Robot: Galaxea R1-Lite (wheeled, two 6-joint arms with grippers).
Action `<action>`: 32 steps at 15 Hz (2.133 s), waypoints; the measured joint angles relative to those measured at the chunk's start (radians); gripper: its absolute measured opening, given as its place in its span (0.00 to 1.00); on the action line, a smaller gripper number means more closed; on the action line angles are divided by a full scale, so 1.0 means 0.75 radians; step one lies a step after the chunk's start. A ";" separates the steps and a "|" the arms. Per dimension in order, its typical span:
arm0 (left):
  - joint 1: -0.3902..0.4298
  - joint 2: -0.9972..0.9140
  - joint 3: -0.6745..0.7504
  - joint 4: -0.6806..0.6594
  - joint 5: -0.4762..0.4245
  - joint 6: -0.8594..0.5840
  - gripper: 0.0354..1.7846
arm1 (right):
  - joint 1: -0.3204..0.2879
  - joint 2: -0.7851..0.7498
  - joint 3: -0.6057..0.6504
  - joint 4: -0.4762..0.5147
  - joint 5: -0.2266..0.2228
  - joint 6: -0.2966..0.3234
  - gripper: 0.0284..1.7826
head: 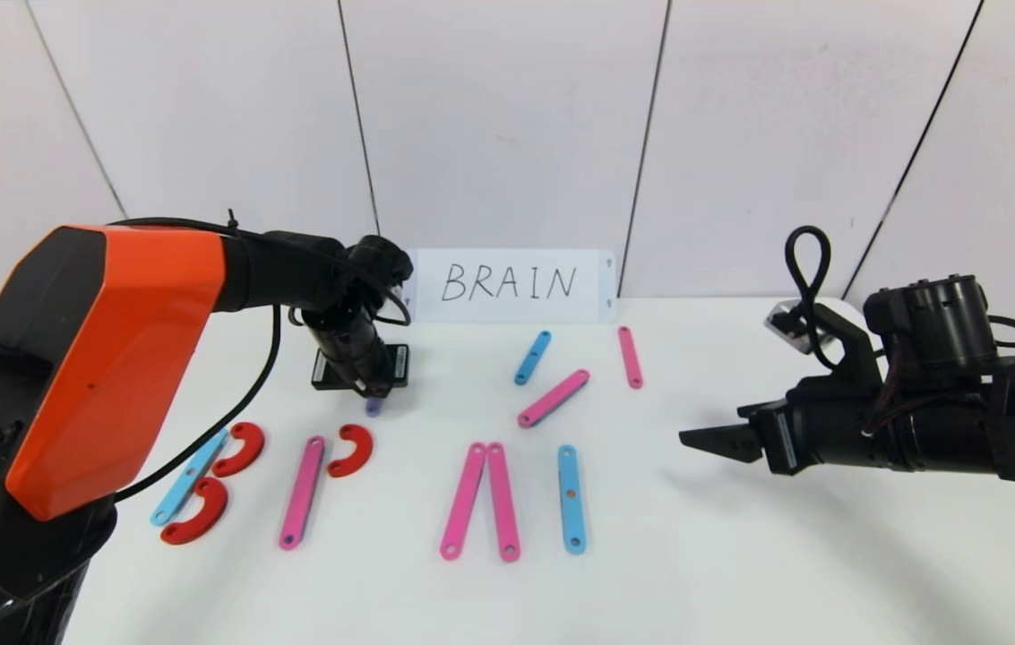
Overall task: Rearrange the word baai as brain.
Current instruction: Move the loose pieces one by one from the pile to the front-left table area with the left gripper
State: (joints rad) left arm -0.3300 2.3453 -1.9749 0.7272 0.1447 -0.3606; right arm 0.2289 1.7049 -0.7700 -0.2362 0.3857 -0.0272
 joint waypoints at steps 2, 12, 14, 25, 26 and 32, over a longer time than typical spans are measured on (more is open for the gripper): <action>0.001 -0.043 0.007 0.011 0.000 -0.009 0.13 | -0.001 -0.001 0.000 0.000 0.000 0.001 0.97; -0.098 -0.429 0.395 0.102 0.113 -0.450 0.13 | 0.001 -0.002 0.000 0.000 0.001 0.000 0.97; -0.144 -0.523 0.565 0.031 0.154 -0.558 0.13 | 0.001 -0.001 0.000 0.001 0.001 0.000 0.97; -0.326 -0.662 0.993 -0.178 0.182 -0.919 0.13 | 0.003 0.001 -0.001 0.001 0.002 0.001 0.97; -0.326 -0.652 1.021 -0.226 0.180 -0.920 0.13 | 0.004 0.001 -0.001 0.001 0.003 0.001 0.97; -0.326 -0.604 1.061 -0.250 0.174 -0.922 0.13 | 0.004 0.009 -0.001 0.001 0.002 0.000 0.97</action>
State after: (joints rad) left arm -0.5747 1.8921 -1.1789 0.5398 0.2755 -1.0521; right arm 0.2317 1.7117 -0.7706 -0.2357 0.3872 -0.0272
